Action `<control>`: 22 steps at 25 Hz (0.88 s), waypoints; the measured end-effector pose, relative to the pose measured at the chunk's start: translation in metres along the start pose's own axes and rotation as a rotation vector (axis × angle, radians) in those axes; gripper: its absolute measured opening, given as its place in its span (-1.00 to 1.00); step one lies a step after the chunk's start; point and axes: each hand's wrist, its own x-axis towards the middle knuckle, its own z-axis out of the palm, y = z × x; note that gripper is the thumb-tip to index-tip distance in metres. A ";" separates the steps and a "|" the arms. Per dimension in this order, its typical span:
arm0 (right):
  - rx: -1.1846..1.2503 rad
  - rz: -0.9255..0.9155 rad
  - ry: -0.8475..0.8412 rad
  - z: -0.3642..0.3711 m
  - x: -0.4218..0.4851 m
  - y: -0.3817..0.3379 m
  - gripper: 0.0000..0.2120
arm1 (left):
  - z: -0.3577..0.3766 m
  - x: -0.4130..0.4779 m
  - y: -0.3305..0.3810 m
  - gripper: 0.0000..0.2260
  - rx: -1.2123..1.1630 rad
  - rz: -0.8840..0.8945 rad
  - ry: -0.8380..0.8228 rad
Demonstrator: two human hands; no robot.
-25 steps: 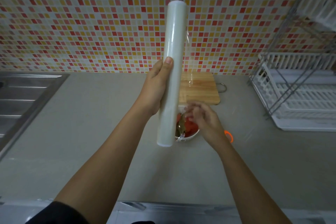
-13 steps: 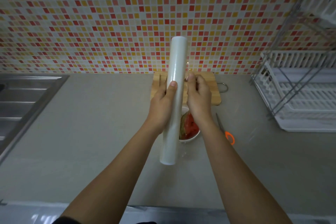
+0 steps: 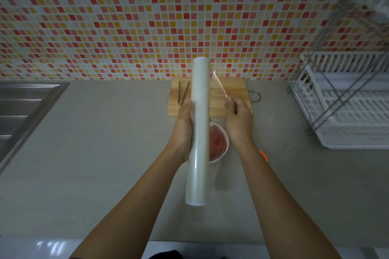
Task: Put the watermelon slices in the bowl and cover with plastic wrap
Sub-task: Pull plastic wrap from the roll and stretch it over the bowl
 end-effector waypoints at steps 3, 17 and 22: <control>-0.034 -0.005 -0.006 -0.005 0.000 0.005 -0.77 | 0.001 0.007 -0.007 -0.61 0.230 0.021 0.056; -0.084 0.120 -0.015 -0.006 0.002 0.041 -0.67 | -0.002 0.028 -0.033 -0.58 0.338 -0.043 0.174; 0.304 0.705 -0.331 0.000 -0.010 0.033 -0.45 | 0.001 0.033 -0.027 -0.64 0.472 0.082 0.235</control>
